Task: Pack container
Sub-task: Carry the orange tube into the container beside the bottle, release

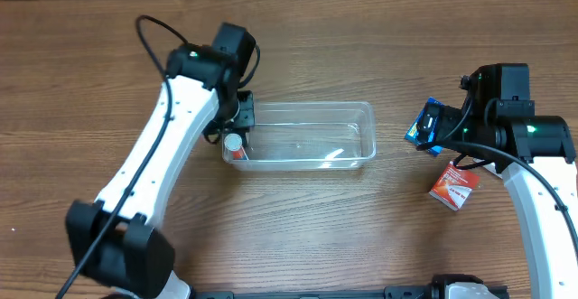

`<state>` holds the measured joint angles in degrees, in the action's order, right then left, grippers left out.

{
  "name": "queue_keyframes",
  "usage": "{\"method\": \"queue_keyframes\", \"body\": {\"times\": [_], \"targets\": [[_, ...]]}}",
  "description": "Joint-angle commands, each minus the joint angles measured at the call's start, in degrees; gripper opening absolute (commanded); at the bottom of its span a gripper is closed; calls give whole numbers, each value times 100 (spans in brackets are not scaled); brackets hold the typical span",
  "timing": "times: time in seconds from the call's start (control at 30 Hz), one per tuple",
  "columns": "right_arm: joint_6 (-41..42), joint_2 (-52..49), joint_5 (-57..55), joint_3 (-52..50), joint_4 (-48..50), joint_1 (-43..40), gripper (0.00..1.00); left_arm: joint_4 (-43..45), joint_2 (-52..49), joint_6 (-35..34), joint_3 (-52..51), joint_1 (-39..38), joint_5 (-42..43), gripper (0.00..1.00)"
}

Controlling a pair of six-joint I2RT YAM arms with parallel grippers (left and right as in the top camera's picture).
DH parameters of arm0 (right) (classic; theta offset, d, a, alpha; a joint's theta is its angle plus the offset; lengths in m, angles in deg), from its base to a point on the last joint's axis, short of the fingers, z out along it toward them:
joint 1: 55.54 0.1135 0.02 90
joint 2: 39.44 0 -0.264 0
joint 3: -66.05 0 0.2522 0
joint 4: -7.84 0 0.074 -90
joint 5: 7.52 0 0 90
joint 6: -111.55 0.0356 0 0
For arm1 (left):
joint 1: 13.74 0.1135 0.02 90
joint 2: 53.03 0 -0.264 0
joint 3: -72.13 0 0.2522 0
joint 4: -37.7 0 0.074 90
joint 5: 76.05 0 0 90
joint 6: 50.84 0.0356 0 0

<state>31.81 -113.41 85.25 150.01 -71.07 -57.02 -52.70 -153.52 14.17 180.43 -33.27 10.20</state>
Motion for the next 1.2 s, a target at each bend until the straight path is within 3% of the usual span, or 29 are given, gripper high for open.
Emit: {"method": "queue_keyframes", "body": {"times": [0.0, 0.13, 0.4, 1.17], "targets": [[0, 122, 31, 192, 28, -15, 100, -179, 505, 118, 273, -37, 85, 7], [0, 122, 31, 192, 28, -15, 100, -365, 487, 55, 2, -39, 190, 4], [0, 122, 31, 192, 26, -15, 100, 94, 459, 15, -796, -39, 234, 4], [0, 122, 31, 192, 24, -15, 100, 643, 424, 63, -1370, -39, 400, 6]]}}
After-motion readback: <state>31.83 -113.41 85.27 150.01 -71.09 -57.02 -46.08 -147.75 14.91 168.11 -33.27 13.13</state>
